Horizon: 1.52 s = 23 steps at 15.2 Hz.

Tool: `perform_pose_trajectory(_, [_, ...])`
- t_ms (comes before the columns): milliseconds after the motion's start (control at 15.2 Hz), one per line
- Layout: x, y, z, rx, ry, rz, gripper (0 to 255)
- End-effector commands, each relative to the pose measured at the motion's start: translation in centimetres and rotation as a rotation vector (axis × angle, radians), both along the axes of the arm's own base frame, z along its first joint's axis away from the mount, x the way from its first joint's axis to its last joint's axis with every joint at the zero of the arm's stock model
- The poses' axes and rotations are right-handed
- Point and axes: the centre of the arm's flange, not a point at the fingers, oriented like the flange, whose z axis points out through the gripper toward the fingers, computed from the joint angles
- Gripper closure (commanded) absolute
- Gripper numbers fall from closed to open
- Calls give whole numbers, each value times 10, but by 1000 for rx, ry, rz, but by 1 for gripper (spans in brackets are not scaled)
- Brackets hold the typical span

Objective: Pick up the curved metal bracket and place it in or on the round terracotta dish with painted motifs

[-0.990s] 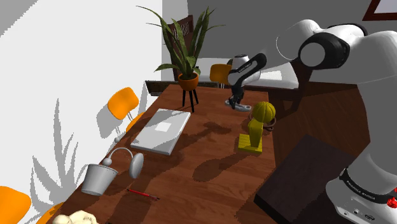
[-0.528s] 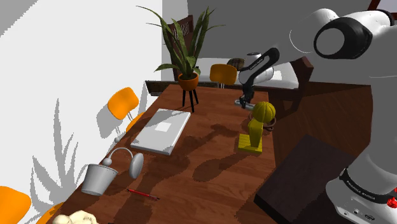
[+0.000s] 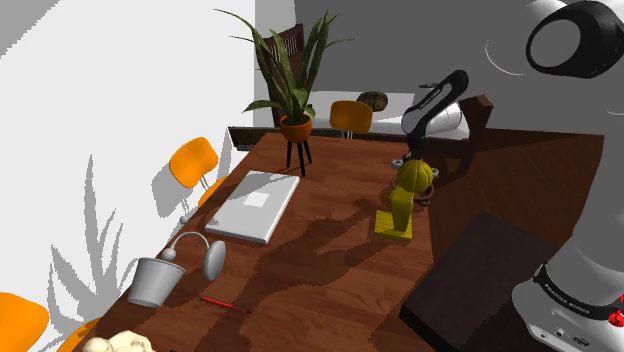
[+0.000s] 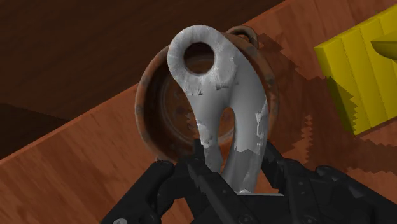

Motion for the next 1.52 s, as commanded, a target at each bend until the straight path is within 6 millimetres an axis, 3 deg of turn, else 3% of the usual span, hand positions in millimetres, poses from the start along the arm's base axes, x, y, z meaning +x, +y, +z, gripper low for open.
perform_pose_trajectory(0, [-8,-2,-8,0,0,1,255])
perform_pose_trajectory(858, [-8,-2,-75,0,0,1,255])
perform_pose_trajectory(1386, [-8,-2,-75,0,0,1,255])
perform_pose_trajectory(1452, [-8,-2,-75,0,0,1,0])
